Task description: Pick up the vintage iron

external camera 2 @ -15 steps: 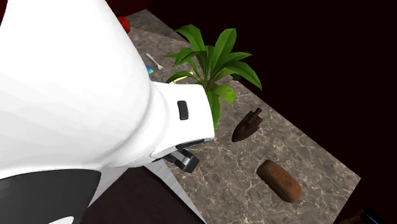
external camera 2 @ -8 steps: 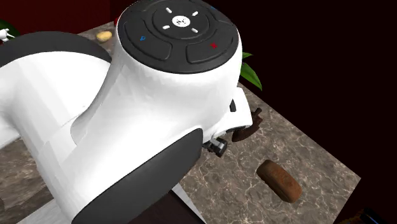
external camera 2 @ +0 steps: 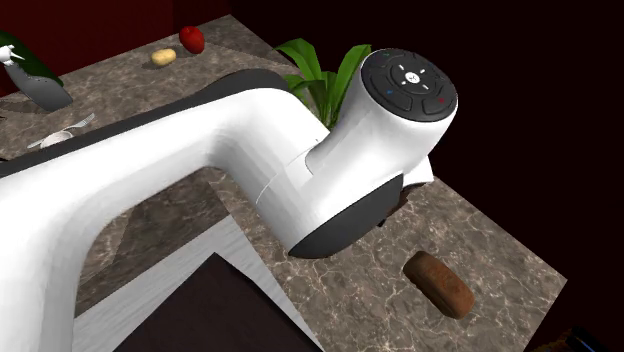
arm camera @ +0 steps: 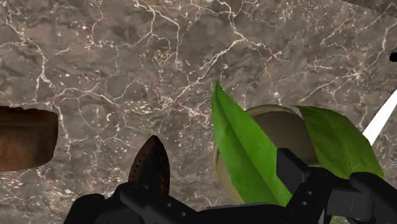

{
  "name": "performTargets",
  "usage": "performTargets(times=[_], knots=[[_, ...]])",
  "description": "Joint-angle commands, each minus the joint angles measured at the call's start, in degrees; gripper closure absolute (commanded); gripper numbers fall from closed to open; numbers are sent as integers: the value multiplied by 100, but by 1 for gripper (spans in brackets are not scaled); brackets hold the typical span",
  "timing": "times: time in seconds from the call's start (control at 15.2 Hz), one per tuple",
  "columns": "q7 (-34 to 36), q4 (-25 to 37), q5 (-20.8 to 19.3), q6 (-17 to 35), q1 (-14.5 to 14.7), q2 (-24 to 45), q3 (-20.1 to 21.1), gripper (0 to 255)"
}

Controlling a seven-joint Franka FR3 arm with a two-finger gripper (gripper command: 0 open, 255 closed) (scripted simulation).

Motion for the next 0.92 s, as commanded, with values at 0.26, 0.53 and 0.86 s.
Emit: performTargets(times=[0.26,0.53,0.86], knots=[[-302,627,300,523,-4,1278,-176,0],[-490,1230,554,710,-46,2170,-237,0],[-669,2100,848,790,-166,3242,-239,0]])
